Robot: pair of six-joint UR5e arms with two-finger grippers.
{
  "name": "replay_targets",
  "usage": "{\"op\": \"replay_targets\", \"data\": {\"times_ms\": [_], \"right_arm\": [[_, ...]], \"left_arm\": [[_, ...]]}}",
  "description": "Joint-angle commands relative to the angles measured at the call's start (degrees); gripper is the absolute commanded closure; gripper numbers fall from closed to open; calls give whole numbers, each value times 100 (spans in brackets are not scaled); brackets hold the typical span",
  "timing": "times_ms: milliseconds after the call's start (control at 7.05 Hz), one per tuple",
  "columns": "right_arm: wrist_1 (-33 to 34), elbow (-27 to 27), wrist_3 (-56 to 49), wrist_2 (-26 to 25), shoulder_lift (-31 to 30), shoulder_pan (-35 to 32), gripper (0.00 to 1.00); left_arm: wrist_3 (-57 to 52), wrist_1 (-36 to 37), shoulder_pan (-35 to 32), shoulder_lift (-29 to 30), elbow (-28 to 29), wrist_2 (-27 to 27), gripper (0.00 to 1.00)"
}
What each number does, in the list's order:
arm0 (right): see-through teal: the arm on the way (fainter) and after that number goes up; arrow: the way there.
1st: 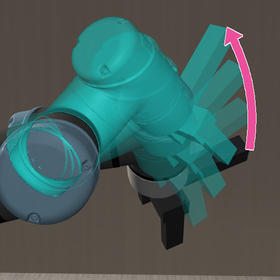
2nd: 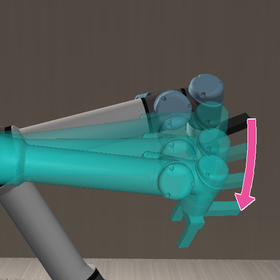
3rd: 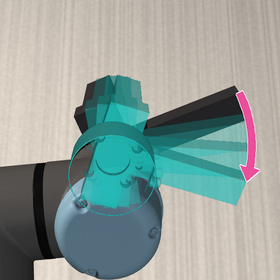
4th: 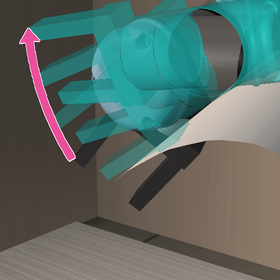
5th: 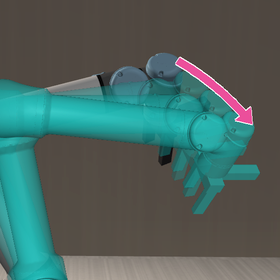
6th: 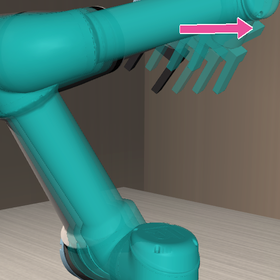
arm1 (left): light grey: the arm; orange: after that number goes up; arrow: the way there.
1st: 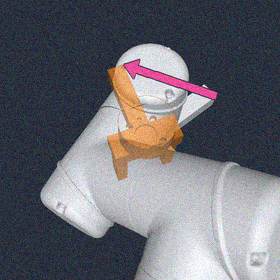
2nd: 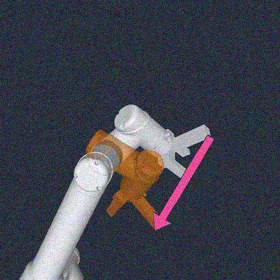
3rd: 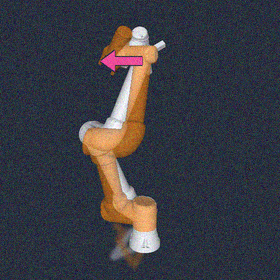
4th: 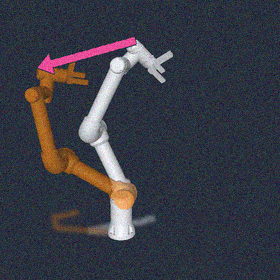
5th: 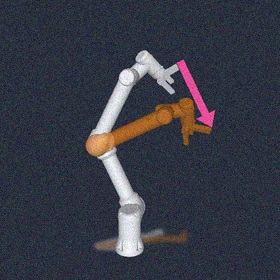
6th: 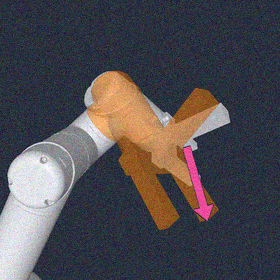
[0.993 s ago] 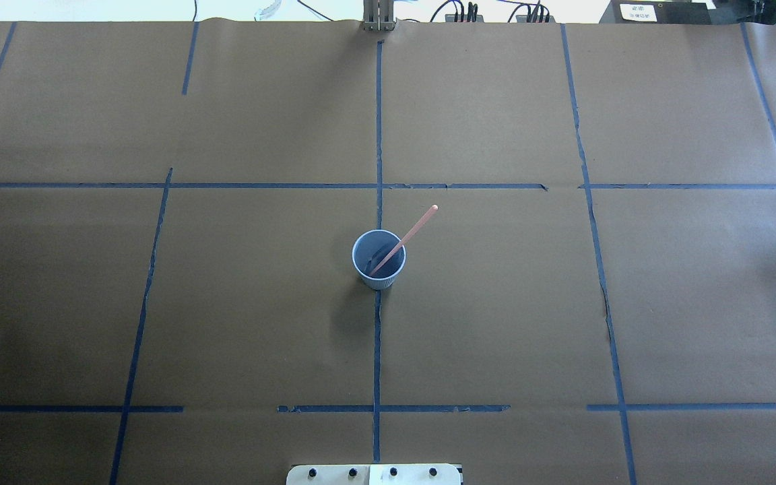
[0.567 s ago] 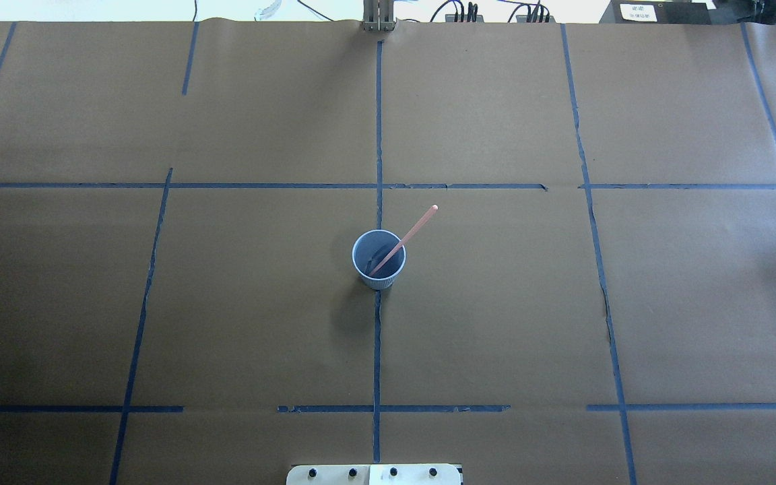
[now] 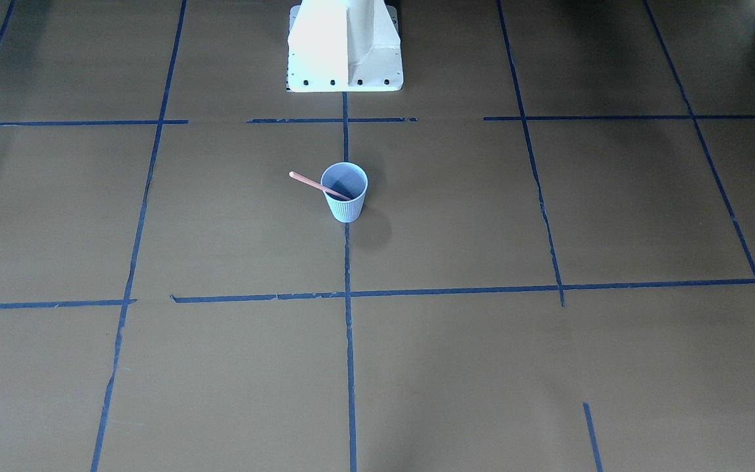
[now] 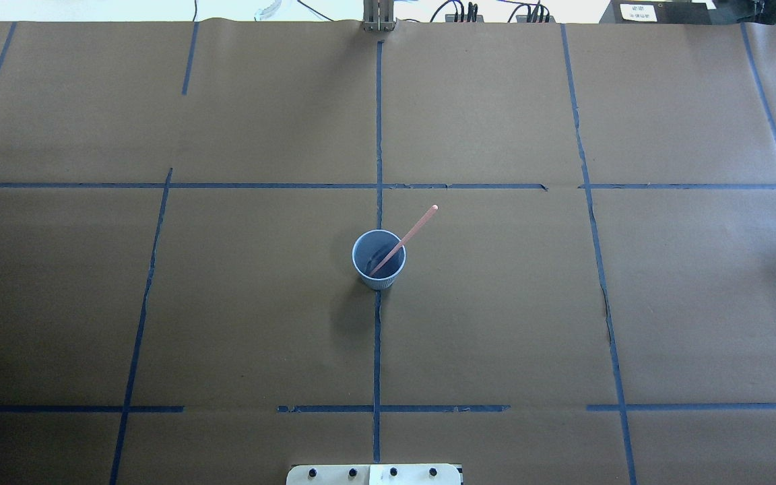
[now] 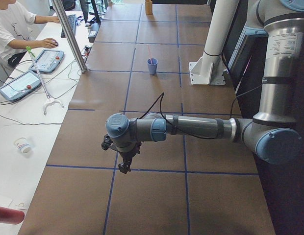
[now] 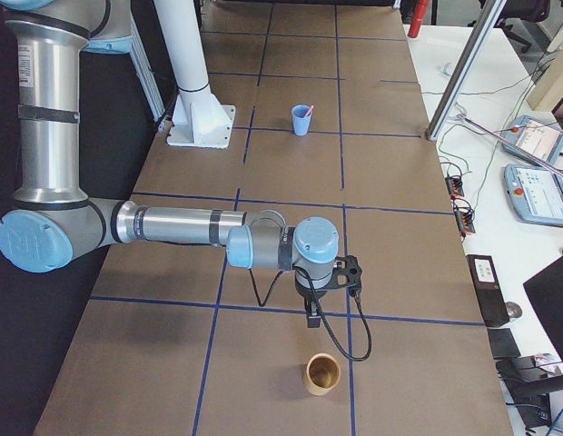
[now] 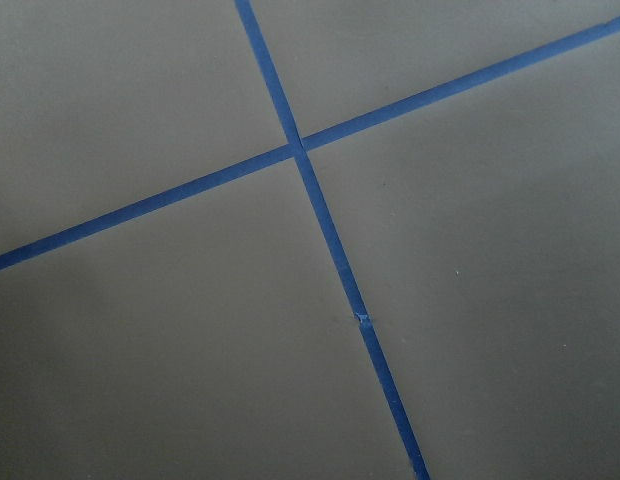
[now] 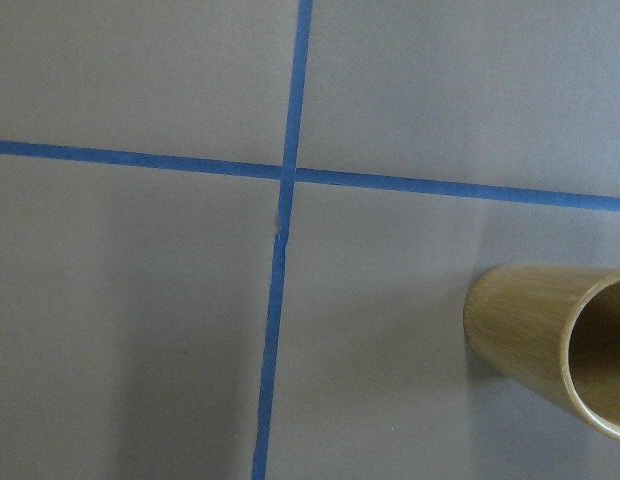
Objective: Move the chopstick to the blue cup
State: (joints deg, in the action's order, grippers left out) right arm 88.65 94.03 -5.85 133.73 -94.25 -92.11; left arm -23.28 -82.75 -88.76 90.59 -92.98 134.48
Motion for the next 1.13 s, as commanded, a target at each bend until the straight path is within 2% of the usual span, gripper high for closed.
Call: {"op": "replay_targets", "data": {"times_ms": [0,142,284,993], "right_arm": [[3,-25,-4,-22,46,61,0],[99,-7,-4,12,73,62,0],[448,115,-21,65,91,70,0],[583,177,-21,13,144,79,0]], "left_arm": [[42,-30,-1,3,86,-10,0],[243,-13,8,64,87,16,0],[897,-39,-1,12,0,25,0],[939,-92,-10,-6,25,25,0]]}}
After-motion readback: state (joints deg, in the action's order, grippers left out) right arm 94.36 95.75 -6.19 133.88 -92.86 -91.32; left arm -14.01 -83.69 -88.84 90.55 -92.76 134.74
